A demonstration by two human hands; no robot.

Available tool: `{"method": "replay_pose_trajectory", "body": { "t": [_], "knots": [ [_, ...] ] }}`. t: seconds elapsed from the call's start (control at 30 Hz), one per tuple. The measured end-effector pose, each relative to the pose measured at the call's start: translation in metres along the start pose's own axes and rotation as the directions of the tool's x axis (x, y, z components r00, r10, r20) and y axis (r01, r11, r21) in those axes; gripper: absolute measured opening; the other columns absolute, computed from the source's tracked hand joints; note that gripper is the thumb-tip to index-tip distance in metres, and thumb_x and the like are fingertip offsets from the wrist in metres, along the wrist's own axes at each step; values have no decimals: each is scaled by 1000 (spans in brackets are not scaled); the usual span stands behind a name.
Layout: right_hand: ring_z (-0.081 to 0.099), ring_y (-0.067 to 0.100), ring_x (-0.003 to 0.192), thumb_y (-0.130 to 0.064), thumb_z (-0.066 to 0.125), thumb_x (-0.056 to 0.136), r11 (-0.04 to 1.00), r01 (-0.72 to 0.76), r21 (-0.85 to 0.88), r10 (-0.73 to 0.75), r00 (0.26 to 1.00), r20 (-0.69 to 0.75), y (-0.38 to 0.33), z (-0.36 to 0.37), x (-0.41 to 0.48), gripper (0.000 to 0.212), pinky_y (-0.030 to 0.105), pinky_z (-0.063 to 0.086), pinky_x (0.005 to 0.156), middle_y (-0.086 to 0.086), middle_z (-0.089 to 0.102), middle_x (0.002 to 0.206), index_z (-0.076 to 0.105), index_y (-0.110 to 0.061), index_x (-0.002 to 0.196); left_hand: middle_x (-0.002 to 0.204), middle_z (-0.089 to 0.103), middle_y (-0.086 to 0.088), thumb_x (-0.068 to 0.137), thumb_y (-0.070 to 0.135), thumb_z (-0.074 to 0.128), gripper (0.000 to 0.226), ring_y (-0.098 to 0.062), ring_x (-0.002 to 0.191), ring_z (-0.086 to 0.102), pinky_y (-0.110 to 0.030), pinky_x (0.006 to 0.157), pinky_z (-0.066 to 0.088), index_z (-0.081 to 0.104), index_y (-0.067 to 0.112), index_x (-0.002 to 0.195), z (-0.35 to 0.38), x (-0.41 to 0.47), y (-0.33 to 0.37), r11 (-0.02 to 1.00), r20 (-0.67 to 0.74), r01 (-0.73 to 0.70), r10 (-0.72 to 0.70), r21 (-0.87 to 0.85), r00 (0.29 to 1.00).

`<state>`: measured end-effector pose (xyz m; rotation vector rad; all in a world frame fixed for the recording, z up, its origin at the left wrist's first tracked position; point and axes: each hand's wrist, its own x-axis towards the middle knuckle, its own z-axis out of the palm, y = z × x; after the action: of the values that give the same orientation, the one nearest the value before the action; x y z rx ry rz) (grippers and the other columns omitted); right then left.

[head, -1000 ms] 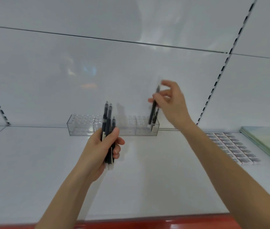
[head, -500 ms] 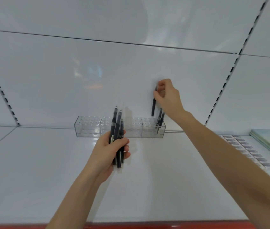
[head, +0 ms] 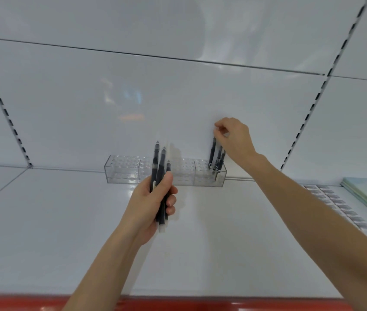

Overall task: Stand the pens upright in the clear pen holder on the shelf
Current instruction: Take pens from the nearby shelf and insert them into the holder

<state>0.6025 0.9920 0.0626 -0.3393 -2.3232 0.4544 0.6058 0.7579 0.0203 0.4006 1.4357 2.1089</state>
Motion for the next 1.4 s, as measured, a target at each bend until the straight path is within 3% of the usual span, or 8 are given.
{"method": "replay_pose_trajectory", "body": {
  "t": [0.27,0.57,0.67,0.73,0.83,1.0,1.13,1.4],
  "knots": [
    [59,30,93,-3,48,88,998,-27,-64,33,996,83,-4,-9,11,20,37,46,87,18,66,100,62,3,100,73,55,-5,90,11,55,14,-10,48,50,-19,42,41,57,3,101,1,1,-1,999,-29,28,-28,-15,999],
    [54,34,99,-17,47,91,928,104,-357,-52,987,152,-12,-8,6,27,38,45,81,16,62,104,68,0,94,74,73,-2,87,11,59,8,-9,63,69,-21,56,56,62,8,94,0,0,-3,992,-8,65,-66,-107,998],
    [58,18,96,-23,54,90,998,53,-21,-53,998,-14,-33,-20,-13,21,18,41,82,5,67,102,67,-8,98,74,70,-4,85,10,62,7,-10,62,68,-20,54,55,63,7,91,2,1,-3,987,-9,64,-66,-145,998],
    [61,2,78,-31,60,86,940,-132,316,81,982,172,-53,-28,-30,18,6,43,71,-6,68,86,66,-15,93,74,68,-4,84,9,62,7,-10,60,68,-20,53,54,63,7,91,6,2,-3,986,-4,61,-62,-158,998],
    [68,6,69,-27,67,80,822,-316,473,105,902,419,-67,-27,-50,20,20,55,67,-3,70,76,63,-14,96,73,69,-6,84,8,61,8,-12,62,69,-22,55,56,63,5,92,12,2,-4,988,28,51,-47,-144,998],
    [66,8,55,-4,64,81,660,-316,681,234,948,214,-52,-42,-31,10,22,57,62,-5,67,60,62,-12,87,87,69,-12,87,9,58,12,-20,81,71,-31,69,60,63,4,96,7,4,-7,998,-8,10,-10,-66,1000],
    [64,14,67,-5,61,82,889,-129,439,208,969,-136,-28,-52,-4,23,29,56,73,-6,59,74,59,-9,105,75,56,-4,89,7,56,12,-9,53,58,-18,46,49,59,6,101,-2,4,-8,1000,-52,4,-3,27,999],
    [63,34,82,-5,56,86,987,-5,162,11,999,-42,-12,-27,2,19,40,50,85,5,56,85,60,-2,104,66,41,1,89,22,58,18,-6,40,35,-17,37,30,52,8,98,-4,0,-7,998,-26,-20,22,56,999]
  ]
}}
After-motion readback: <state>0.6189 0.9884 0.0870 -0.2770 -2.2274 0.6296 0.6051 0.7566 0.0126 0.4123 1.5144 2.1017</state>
